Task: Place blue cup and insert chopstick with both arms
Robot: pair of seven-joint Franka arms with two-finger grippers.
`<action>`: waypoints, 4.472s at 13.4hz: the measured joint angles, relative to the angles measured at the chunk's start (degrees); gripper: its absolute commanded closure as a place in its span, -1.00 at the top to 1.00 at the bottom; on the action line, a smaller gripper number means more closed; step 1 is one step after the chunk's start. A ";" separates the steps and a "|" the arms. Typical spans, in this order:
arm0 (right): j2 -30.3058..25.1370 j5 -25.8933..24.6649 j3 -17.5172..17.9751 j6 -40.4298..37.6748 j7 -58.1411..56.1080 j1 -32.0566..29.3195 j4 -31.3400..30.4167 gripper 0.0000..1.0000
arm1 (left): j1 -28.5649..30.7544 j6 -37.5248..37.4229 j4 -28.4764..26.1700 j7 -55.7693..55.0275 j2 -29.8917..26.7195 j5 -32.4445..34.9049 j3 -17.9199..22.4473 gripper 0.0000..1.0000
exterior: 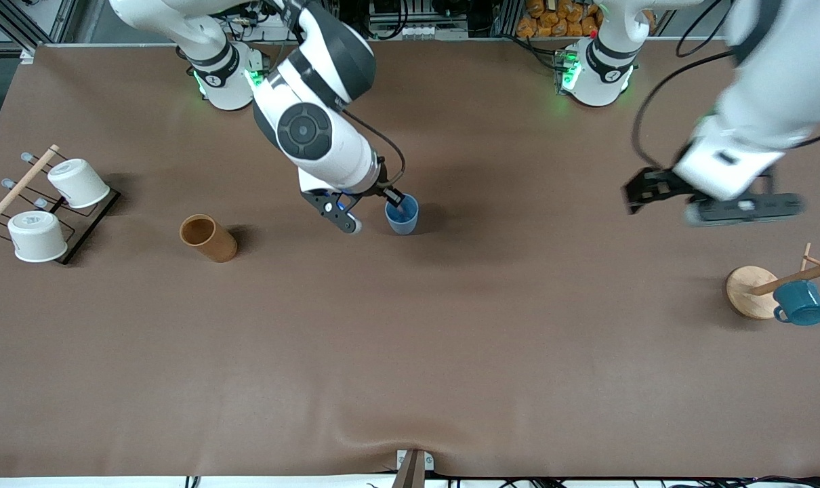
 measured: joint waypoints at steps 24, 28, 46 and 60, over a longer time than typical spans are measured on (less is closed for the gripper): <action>-12.14 -9.86 -9.98 -26.69 -70.17 -31.50 12.01 1.00 | 0.03 -6.36 -4.61 7.56 -7.86 -0.35 5.60 1.00; -21.40 -11.17 -10.77 -26.96 -72.21 -30.96 5.99 1.00 | -0.01 -6.26 -4.78 7.56 -7.77 -0.35 5.56 1.00; -23.24 -12.01 -10.68 -23.45 -72.24 -30.38 4.07 1.00 | -0.35 -5.39 -4.85 7.56 -7.71 -0.36 4.54 1.00; -23.22 -13.91 -10.62 -23.37 -72.26 -29.92 4.11 1.00 | 0.06 -5.49 -4.15 7.56 -7.35 -0.36 5.26 1.00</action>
